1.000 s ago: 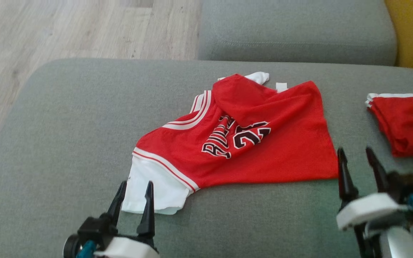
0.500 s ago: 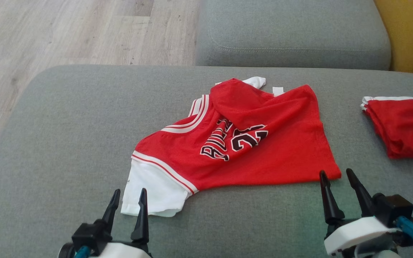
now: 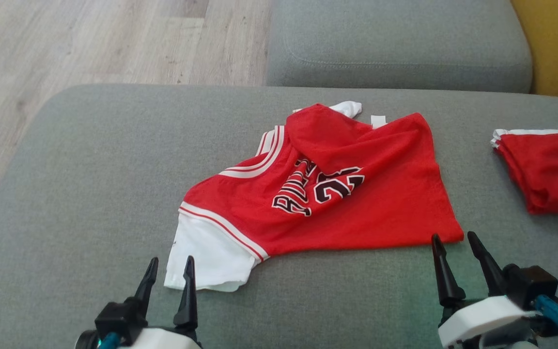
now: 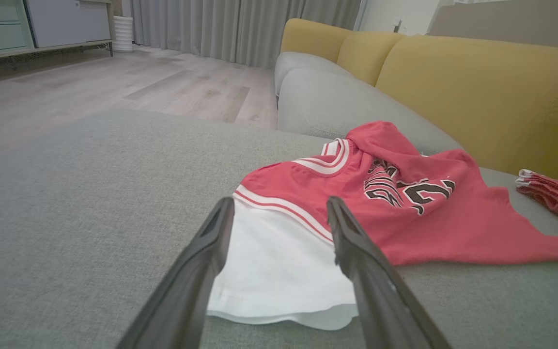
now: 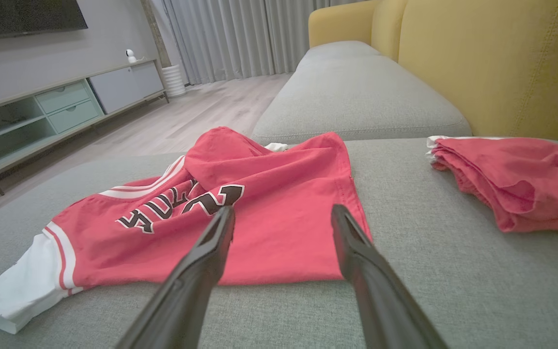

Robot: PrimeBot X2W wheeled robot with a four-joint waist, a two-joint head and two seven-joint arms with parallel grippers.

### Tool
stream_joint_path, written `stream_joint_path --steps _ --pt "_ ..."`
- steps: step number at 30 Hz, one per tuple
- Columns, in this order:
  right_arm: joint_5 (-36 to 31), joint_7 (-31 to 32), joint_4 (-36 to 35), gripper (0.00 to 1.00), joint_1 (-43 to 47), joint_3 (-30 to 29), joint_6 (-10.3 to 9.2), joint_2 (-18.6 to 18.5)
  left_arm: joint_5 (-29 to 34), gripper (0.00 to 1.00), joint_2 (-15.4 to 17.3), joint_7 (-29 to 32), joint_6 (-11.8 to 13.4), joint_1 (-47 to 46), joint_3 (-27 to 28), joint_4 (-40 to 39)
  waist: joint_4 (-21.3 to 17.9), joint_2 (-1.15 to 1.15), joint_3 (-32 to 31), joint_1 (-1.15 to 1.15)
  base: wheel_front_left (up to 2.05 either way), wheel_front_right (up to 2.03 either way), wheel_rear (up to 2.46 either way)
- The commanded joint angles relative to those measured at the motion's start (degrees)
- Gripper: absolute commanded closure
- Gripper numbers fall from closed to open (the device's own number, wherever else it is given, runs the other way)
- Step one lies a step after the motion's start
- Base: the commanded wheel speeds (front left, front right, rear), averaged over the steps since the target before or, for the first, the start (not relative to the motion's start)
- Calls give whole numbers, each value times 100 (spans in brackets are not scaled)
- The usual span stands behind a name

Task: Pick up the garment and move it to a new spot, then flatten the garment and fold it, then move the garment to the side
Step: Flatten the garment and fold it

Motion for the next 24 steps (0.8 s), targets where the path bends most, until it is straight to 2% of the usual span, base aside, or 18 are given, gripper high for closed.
stream_joint_path --steps 1,7,13,24 --pt "0 11 -208 0 -198 119 37 -35 -21 0 150 35 78 -301 228 -158 0 0 56 0 0 0 0" --pt "-42 102 -301 0 -284 84 37 -35 -130 0 206 456 252 -515 333 232 -50 0 266 0 0 0 0" --pt "-47 191 -387 0 -403 138 37 -35 -380 0 74 934 400 -826 445 864 -221 0 590 0 0 0 0" --pt "-177 339 -399 0 -542 -65 37 -35 -571 0 -117 1287 272 -1009 307 1315 -396 0 876 0 0 0 0"
